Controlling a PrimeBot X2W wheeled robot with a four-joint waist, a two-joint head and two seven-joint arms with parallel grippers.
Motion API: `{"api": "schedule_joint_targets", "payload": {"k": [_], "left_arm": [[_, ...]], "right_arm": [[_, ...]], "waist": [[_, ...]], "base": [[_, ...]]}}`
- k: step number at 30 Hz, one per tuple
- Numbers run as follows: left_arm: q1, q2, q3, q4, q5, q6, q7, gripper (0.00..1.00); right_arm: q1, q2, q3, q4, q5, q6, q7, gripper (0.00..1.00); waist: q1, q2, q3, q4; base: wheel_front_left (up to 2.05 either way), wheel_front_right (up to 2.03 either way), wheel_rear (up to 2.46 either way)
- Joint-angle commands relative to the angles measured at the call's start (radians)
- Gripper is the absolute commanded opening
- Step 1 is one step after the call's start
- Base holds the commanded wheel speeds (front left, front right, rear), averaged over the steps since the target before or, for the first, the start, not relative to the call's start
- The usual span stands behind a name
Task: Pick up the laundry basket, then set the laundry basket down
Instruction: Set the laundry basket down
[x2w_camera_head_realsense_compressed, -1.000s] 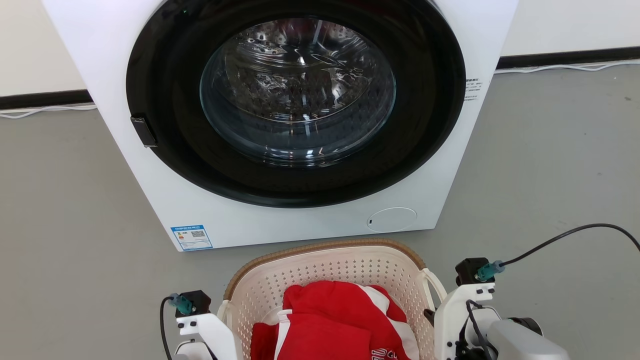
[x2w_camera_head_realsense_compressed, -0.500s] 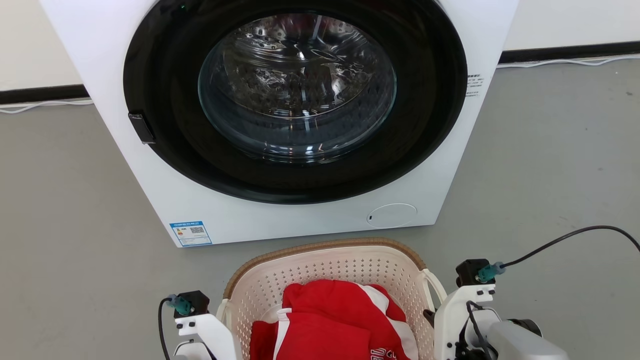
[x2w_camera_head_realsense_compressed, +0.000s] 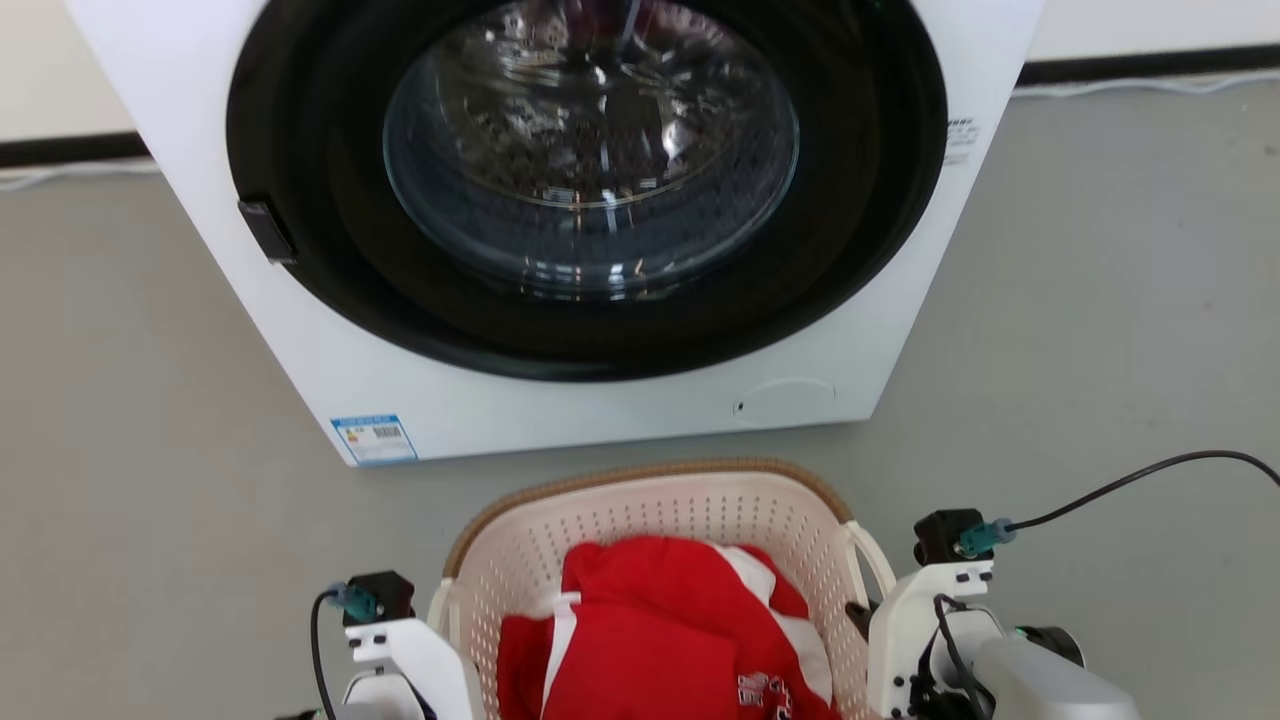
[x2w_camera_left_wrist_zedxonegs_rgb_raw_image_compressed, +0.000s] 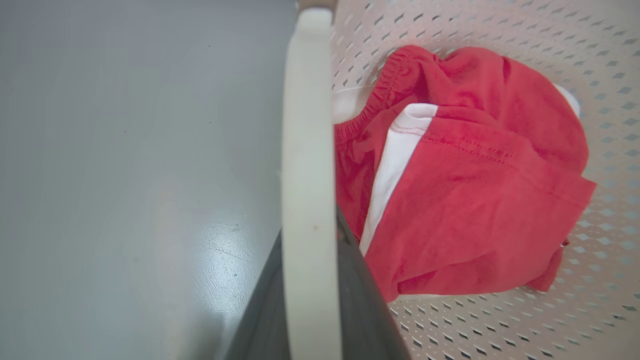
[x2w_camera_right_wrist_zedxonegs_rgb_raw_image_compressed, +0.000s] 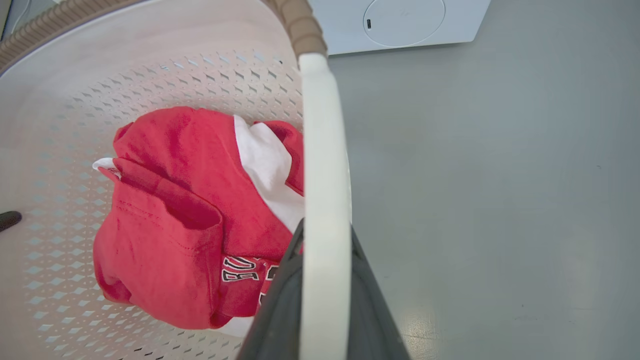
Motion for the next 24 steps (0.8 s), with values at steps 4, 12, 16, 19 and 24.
{"api": "schedule_joint_targets", "payload": {"k": [4,12,16,19,24], "left_arm": [[-0.080,0.031,0.012,-0.011,0.001,-0.005,-0.050,0.00],[-0.164,0.042,0.007,-0.009,0.014,-0.005,-0.130,0.00],[-0.206,0.046,0.001,-0.007,0.022,-0.005,-0.149,0.00],[-0.238,0.049,-0.002,-0.006,0.027,-0.003,-0.162,0.00],[-0.291,0.053,-0.004,-0.004,0.033,-0.001,-0.179,0.00]], "right_arm": [[-0.050,-0.006,-0.001,-0.018,0.016,0.009,-0.079,0.00],[-0.109,-0.014,0.002,-0.015,0.021,0.009,-0.147,0.00],[-0.142,-0.016,0.004,-0.014,0.024,0.009,-0.172,0.00],[-0.167,-0.018,0.006,-0.017,0.027,0.009,-0.190,0.00],[-0.202,-0.027,-0.001,-0.036,0.046,0.009,-0.217,0.00]], "waist": [[0.0000,-0.0001,0.071,0.006],[0.0000,-0.0001,0.197,0.017],[0.0000,-0.0001,0.259,0.019],[0.0000,-0.0001,0.306,0.020],[0.0000,-0.0001,0.385,0.023]], "base": [[0.00,0.00,0.00],[0.00,0.00,0.00],[0.00,0.00,0.00],[0.00,0.00,0.00],[0.00,0.00,0.00]]}}
